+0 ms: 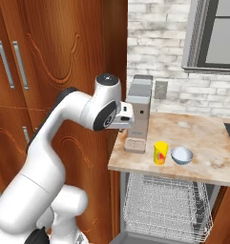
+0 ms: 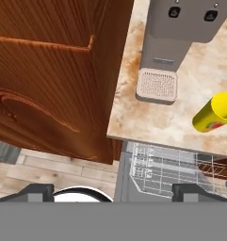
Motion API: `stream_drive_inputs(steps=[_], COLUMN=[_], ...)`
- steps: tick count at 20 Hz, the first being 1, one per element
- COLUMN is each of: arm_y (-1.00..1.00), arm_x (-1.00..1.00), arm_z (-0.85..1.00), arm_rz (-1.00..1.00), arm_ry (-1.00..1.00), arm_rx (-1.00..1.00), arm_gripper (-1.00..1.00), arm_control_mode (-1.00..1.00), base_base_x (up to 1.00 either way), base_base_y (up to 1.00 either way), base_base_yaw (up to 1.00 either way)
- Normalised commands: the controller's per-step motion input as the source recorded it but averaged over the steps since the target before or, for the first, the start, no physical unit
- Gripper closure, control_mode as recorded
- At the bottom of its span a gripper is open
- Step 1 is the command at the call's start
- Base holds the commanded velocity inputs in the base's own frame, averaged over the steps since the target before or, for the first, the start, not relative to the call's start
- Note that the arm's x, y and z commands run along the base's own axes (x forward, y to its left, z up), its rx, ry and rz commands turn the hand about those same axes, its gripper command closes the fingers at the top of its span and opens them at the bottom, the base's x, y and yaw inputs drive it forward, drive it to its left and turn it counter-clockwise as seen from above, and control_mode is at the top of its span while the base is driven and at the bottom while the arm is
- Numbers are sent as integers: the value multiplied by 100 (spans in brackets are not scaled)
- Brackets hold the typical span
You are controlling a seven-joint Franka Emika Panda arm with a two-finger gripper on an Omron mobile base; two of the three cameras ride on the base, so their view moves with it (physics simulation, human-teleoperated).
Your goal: Pick up the cup and bowl from the counter, place them in the dishwasher, and close the dishwasher door.
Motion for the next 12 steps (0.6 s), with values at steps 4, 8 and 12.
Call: stream_drive_inputs(steps=[4,8,12], arm_y=[-46,-39,-26], arm_x=[0,9,22], arm_z=[-33,-41,-46], arm_rz=[0,0,0], arm_ry=[0,0,0], arm_rx=[0,0,0], arm_gripper=[-100,-100,-100], arm_control_mode=[-100,-100,-100], base_base_x=[0,0,0], base_base_y=[0,0,0], base_base_yaw=[0,0,0])
